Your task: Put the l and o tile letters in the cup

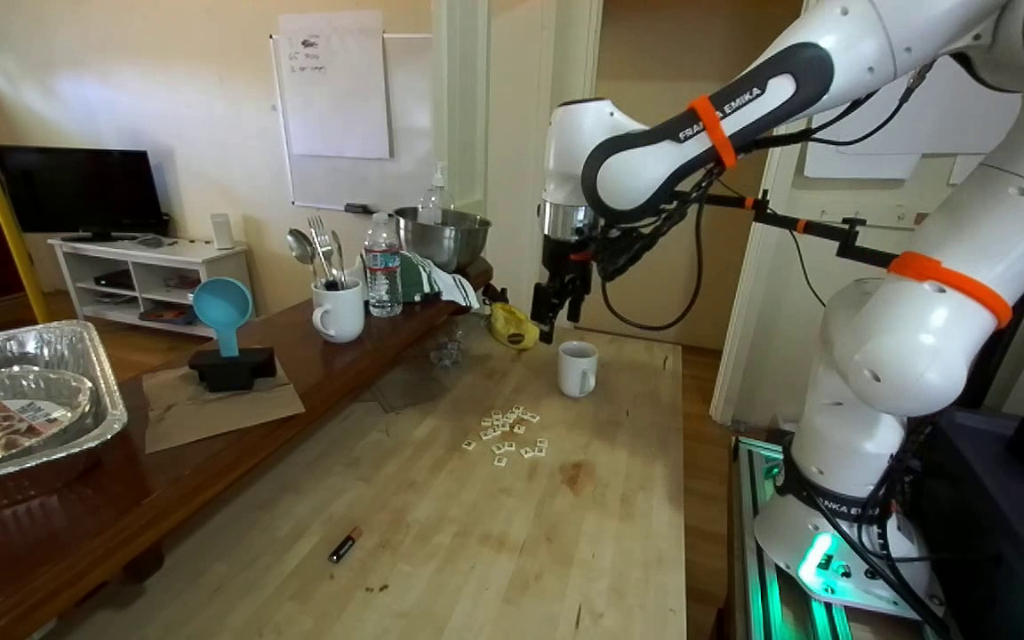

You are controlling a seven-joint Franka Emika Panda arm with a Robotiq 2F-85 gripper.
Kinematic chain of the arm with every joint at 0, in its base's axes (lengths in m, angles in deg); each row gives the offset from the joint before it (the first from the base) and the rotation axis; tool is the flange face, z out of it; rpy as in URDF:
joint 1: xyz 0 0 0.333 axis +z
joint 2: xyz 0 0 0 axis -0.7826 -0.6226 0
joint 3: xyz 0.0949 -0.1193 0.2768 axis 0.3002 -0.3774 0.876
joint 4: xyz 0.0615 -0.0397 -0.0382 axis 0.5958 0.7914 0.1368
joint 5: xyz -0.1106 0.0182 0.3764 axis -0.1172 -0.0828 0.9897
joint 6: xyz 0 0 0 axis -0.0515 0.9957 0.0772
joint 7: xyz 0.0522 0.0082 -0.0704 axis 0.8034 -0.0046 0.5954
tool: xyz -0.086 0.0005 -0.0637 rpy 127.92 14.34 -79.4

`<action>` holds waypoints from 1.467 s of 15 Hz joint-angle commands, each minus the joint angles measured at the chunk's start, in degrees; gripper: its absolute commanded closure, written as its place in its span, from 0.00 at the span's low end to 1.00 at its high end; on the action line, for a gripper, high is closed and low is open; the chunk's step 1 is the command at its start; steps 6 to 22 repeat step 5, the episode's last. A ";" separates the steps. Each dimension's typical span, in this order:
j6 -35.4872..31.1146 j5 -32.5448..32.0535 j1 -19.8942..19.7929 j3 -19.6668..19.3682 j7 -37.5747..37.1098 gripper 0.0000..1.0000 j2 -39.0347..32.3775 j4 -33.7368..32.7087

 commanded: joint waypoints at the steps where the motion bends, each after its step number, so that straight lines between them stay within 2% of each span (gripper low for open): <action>1: 10.73 1.62 5.71 3.90 3.47 0.00 2.60 -4.37; 2: 6.48 0.56 3.67 2.92 0.63 0.00 2.19 -2.41; 5: 9.29 0.65 5.95 4.61 0.93 0.00 2.94 -4.10; 22: 9.29 0.65 5.95 4.61 0.93 0.00 2.94 -4.10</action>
